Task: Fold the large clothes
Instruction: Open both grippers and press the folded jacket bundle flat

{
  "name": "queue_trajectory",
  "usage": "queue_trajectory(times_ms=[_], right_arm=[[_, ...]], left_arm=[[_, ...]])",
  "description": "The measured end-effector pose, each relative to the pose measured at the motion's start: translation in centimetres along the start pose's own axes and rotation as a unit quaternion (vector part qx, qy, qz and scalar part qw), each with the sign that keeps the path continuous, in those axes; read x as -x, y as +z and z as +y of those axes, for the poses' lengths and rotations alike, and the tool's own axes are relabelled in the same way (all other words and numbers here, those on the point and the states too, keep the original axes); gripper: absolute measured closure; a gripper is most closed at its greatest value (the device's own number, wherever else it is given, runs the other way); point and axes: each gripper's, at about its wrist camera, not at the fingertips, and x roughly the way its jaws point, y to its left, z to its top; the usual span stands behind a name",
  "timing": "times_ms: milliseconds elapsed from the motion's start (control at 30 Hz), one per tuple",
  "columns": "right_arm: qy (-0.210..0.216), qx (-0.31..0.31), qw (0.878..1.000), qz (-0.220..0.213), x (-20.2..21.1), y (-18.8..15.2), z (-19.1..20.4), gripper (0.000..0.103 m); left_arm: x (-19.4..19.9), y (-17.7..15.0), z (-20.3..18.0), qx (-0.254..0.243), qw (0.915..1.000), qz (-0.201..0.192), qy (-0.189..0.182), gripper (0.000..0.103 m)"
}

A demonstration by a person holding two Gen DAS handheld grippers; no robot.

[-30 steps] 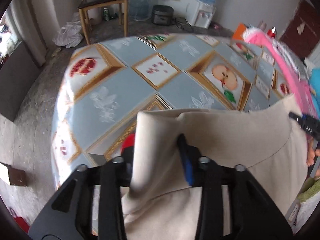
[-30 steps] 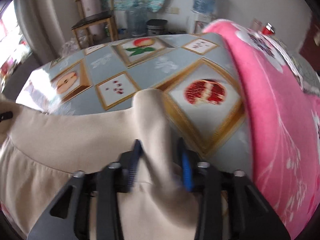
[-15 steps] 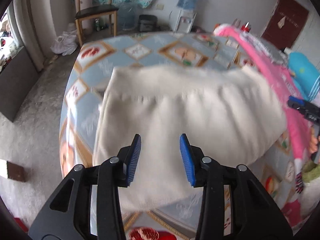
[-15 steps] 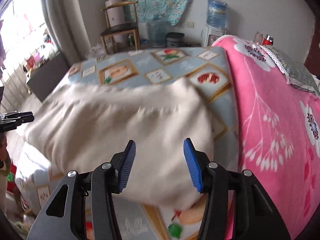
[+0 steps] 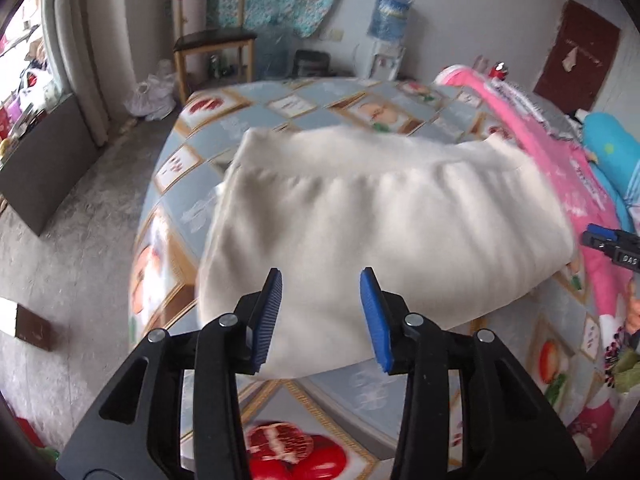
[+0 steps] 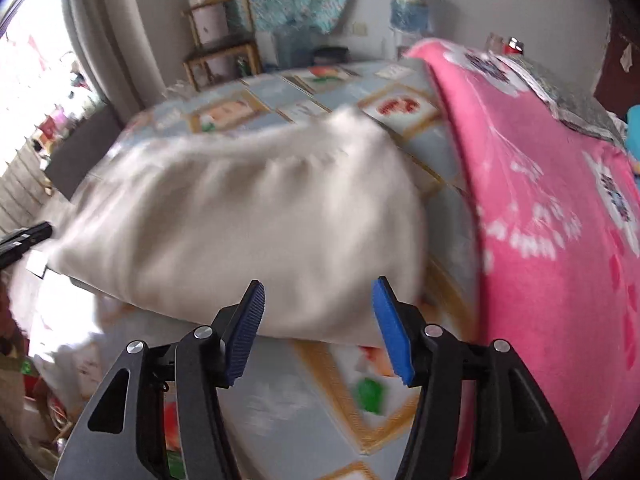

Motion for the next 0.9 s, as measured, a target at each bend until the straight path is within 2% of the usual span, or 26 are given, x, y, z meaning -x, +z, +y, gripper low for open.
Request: queue_trajectory(times_ms=[67,167,233,267,300,333,400,467,533,567,633,667,700,800,833,900], right_arm=[[0.037,0.009,0.999,-0.014,-0.7,0.3,3.1,0.048],[0.05,0.028,0.998,-0.021,-2.6,0.1,7.1,0.048],[0.036,0.042,0.998,-0.004,-5.4,-0.7,9.1,0.048],[0.018,0.054,0.998,0.011,-6.8,-1.2,9.8,0.048],[-0.001,0.069,0.998,0.007,-7.7,-2.0,10.3,0.047],[-0.008,0.073,0.997,-0.001,-7.3,-2.2,10.5,0.047],[-0.012,0.059,0.998,0.01,-6.1,-1.6,10.6,0.047],[0.019,0.064,0.998,-0.018,-3.7,-1.1,11.6,0.047],[0.034,0.085,0.995,-0.04,-2.6,-0.9,13.2,0.047],[0.04,0.097,0.994,-0.041,-2.8,-1.0,14.1,0.047],[0.044,0.109,0.993,-0.016,-4.9,-1.5,15.2,0.047],[0.039,0.107,0.993,0.013,-7.1,-2.3,15.1,0.046],[0.04,0.11,0.993,-0.004,-6.9,-2.9,15.0,0.046],[0.045,0.109,0.993,-0.001,-4.9,-2.9,14.7,0.046],[0.049,0.099,0.994,-0.013,-3.5,-2.7,13.8,0.046],[0.02,0.078,0.996,-0.044,-1.6,-2.3,11.5,0.046]], left_arm=[[-0.8,0.7,-2.5,-0.011,0.9997,0.003,-0.023,0.064],[-3.6,0.2,-6.5,-0.042,0.9983,0.034,-0.022,0.064],[-5.6,-1.2,-7.9,-0.065,0.9968,0.044,0.009,0.064],[-6.1,-1.7,-8.2,-0.078,0.9959,0.04,0.02,0.064],[-6.2,-2.3,-8.5,-0.093,0.9947,0.032,0.029,0.064],[-6.1,-2.4,-8.6,-0.097,0.9943,0.029,0.033,0.064],[-5.3,-1.9,-8.5,-0.088,0.9953,0.028,0.028,0.064],[-3.7,-1.3,-8.4,-0.076,0.9971,0.006,-0.002,0.064],[-3.1,-1.1,-8.6,-0.078,0.997,-0.006,-0.003,0.064],[-3.5,-1.1,-8.6,-0.08,0.9967,0.003,0.007,0.064],[-5.2,-1.8,-7.9,-0.071,0.9967,0.035,0.018,0.064],[-5.6,-2.3,-7.3,-0.064,0.9974,0.03,0.007,0.064],[-5.5,-2.5,-7.2,-0.065,0.9976,0.023,0.002,0.064],[-3.8,-2.3,-7.0,-0.065,0.9978,0.012,-0.005,0.064],[-3.0,-2.2,-6.8,-0.062,0.998,0.003,-0.006,0.064],[-1.5,-2.2,-5.7,-0.053,0.9985,-0.014,0.003,0.064]])
